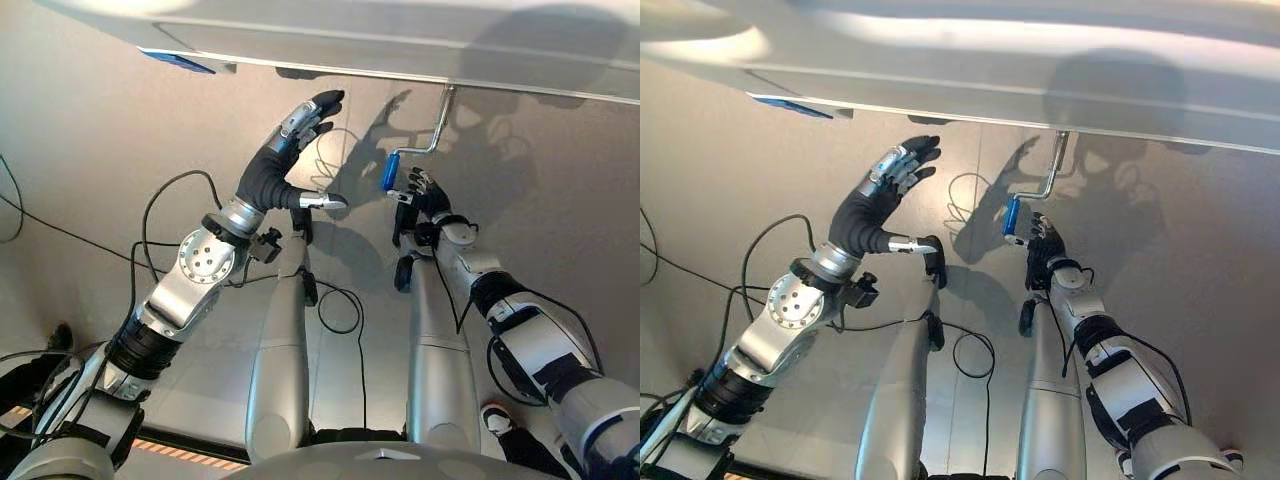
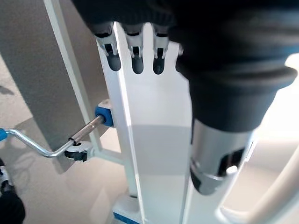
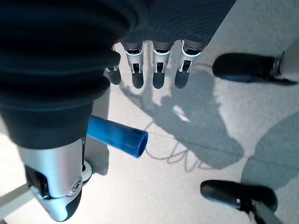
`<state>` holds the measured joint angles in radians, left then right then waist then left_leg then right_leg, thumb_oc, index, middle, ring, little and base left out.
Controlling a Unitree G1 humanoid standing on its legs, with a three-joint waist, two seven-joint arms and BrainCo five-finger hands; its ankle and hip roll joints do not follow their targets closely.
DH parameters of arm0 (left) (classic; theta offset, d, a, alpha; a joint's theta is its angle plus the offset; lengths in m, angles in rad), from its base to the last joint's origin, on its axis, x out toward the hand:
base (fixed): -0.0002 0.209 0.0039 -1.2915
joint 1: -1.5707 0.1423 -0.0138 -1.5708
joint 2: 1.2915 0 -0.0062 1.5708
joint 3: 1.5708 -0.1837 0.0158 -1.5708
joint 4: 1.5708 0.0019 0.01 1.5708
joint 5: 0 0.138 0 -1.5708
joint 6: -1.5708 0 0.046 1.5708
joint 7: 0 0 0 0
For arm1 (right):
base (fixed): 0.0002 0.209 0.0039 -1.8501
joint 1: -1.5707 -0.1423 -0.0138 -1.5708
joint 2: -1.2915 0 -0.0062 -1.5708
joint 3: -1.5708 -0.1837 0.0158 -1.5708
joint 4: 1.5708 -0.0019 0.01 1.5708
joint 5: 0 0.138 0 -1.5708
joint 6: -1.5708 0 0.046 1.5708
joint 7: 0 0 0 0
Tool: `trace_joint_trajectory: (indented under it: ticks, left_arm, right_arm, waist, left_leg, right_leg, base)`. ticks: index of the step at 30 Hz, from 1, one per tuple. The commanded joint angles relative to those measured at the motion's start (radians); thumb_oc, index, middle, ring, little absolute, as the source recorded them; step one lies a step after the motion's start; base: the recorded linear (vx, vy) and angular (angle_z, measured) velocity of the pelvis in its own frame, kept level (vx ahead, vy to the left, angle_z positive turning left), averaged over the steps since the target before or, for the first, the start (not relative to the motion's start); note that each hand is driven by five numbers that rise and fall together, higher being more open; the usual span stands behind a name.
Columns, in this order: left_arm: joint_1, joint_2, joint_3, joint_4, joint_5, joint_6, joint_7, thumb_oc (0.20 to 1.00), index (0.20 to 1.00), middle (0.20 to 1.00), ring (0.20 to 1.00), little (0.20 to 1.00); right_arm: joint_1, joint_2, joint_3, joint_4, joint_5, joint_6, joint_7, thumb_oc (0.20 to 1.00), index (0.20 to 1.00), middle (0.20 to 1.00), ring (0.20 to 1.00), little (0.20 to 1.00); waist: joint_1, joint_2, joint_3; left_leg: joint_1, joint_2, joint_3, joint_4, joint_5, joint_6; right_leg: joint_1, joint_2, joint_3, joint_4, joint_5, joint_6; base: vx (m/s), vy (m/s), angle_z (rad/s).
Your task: Raise the hospital bed
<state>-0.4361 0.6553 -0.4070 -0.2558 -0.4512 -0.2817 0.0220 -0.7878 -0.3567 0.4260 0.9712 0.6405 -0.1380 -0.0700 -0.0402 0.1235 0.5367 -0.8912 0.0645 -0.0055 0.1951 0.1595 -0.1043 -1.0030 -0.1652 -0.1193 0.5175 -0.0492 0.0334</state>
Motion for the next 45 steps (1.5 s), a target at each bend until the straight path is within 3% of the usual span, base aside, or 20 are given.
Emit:
trace_joint_trajectory:
  ticks: [1, 16, 34, 35, 37, 38, 45]
  left_arm:
    - [0.004, 0.049, 0.037, -0.147, -0.015, -0.073, 0.007, 1.000, 1.000, 1.000, 1.000, 1.000]
    - [-0.052, 0.013, 0.027, -0.186, -0.032, -0.084, 0.021, 1.000, 1.000, 1.000, 1.000, 1.000]
    - [-0.079, -0.031, 0.037, -0.188, -0.021, -0.086, 0.043, 1.000, 1.000, 1.000, 1.000, 1.000]
    - [-0.078, -0.032, 0.039, -0.189, -0.020, -0.086, 0.044, 1.000, 1.000, 1.000, 1.000, 1.000]
    - [-0.076, -0.031, 0.041, -0.188, -0.018, -0.086, 0.045, 1.000, 1.000, 1.000, 1.000, 1.000]
    - [-0.074, -0.027, 0.046, -0.192, -0.014, -0.087, 0.047, 1.000, 1.000, 1.000, 1.000, 1.000]
    - [-0.082, -0.040, 0.044, -0.195, -0.005, -0.089, 0.056, 1.000, 1.000, 1.000, 1.000, 1.000]
  right_arm:
    - [-0.022, 0.018, -0.003, -0.066, 0.086, -0.044, 0.025, 1.000, 1.000, 1.000, 1.000, 1.000]
    - [-0.175, 0.054, -0.004, 0.054, 0.266, -0.018, 0.071, 1.000, 1.000, 1.000, 1.000, 1.000]
    - [-0.218, 0.109, 0.038, 0.183, 0.172, 0.017, 0.087, 1.000, 1.000, 1.000, 1.000, 1.000]
    - [-0.217, 0.112, 0.041, 0.184, 0.167, 0.018, 0.091, 0.674, 0.674, 0.674, 0.674, 0.674]
    - [-0.217, 0.115, 0.045, 0.188, 0.155, 0.019, 0.092, 0.275, 0.275, 0.275, 0.275, 0.275]
    - [-0.220, 0.122, 0.061, 0.181, 0.127, 0.021, 0.090, 0.200, 0.200, 0.200, 0.200, 0.200]
    - [-0.222, 0.131, 0.071, 0.180, 0.098, 0.018, 0.086, 0.200, 0.200, 0.200, 0.200, 0.200]
  waist:
    - [0.001, -0.026, -0.017]
    - [0.038, 0.000, -0.017]
    - [0.051, 0.017, -0.017]
    - [0.051, 0.018, -0.017]
    - [0.051, 0.018, -0.017]
    - [0.052, 0.016, -0.017]
    - [0.055, 0.016, -0.017]
  left_leg:
    - [-0.042, -0.047, 0.021, 0.143, -0.123, 0.030]
    - [-0.100, -0.055, 0.023, 0.162, -0.135, 0.038]
    - [-0.109, -0.056, 0.033, 0.161, -0.139, 0.044]
    - [-0.110, -0.056, 0.032, 0.161, -0.138, 0.044]
    - [-0.109, -0.056, 0.033, 0.160, -0.138, 0.044]
    - [-0.106, -0.057, 0.032, 0.158, -0.138, 0.044]
    - [-0.107, -0.059, 0.033, 0.162, -0.140, 0.048]
  right_leg:
    - [0.049, 0.009, 0.014, -0.182, 0.115, 0.090]
    - [-0.005, 0.006, 0.017, -0.178, 0.108, 0.092]
    - [-0.015, 0.004, 0.025, -0.189, 0.115, 0.097]
    - [-0.015, 0.004, 0.025, -0.189, 0.115, 0.098]
    - [-0.016, 0.004, 0.025, -0.189, 0.115, 0.098]
    - [-0.015, 0.004, 0.027, -0.191, 0.116, 0.098]
    - [-0.016, 0.003, 0.026, -0.191, 0.118, 0.102]
  base:
    - [0.03, 0.032, 0.02]
    - [0.01, 0.013, 0.01]
    - [0.00, 0.000, 0.00]
    - [0.00, 0.000, 0.00]
    - [0.00, 0.000, 0.00]
    - [0.00, 0.000, 0.00]
    - [0.00, 0.004, 0.00]
